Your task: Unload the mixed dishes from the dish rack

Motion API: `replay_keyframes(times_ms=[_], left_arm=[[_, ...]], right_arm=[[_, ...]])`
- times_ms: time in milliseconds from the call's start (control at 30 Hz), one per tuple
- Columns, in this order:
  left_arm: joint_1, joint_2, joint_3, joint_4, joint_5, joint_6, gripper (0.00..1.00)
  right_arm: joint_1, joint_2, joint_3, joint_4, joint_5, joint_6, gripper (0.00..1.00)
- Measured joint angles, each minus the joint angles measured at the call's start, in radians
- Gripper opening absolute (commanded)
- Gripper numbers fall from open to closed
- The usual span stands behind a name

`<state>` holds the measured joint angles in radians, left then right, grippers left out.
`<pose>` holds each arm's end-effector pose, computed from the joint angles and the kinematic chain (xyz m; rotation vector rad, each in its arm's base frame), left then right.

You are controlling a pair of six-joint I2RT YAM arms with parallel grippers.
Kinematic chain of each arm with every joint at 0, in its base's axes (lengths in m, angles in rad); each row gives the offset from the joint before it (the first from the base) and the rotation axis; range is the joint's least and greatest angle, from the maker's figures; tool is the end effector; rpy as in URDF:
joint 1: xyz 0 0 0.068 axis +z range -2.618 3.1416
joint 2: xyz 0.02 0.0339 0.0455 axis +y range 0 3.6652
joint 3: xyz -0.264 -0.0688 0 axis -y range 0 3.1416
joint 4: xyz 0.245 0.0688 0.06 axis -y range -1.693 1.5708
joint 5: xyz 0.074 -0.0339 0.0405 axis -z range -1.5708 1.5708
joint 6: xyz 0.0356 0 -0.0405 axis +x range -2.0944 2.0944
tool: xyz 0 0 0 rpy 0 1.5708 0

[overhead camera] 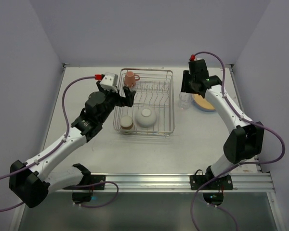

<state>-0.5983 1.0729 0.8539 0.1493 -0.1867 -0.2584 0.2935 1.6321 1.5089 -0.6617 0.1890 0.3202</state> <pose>0.2143 -0.1381 0.3432 0.1376 1.6574 -0.5007 0.3502 0.0988 0.3294 0.1230 2.3363 0.0815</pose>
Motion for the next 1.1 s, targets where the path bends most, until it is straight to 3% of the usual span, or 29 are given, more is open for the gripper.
replay_keyframes(times_ms=[200, 333, 367, 400, 667, 1100], left_arm=[[0.054, 0.093, 0.136, -0.069, 0.032, 0.045, 1.0], [0.163, 0.147, 0.211, -0.09, 0.137, 0.042, 1.0], [0.189, 0.167, 0.23, -0.097, 0.158, 0.041, 1.0], [0.209, 0.188, 0.25, -0.103, 0.172, 0.04, 1.0], [0.23, 0.43, 0.479, -0.258, 0.262, 0.061, 1.0], [0.232, 0.742, 0.761, -0.422, 0.261, 0.095, 1.0]], right_arm=[[0.0, -0.072, -0.051, 0.048, -0.053, 0.001, 0.66], [0.0, -0.112, -0.081, 0.079, -0.085, 0.0, 0.83], [0.0, -0.122, -0.088, 0.085, -0.093, 0.0, 0.94], [0.0, -0.132, -0.094, 0.092, -0.099, 0.003, 0.99], [0.0, -0.181, -0.131, 0.135, -0.114, 0.001, 0.99], [0.0, -0.228, -0.169, 0.193, -0.162, 0.003, 0.99]])
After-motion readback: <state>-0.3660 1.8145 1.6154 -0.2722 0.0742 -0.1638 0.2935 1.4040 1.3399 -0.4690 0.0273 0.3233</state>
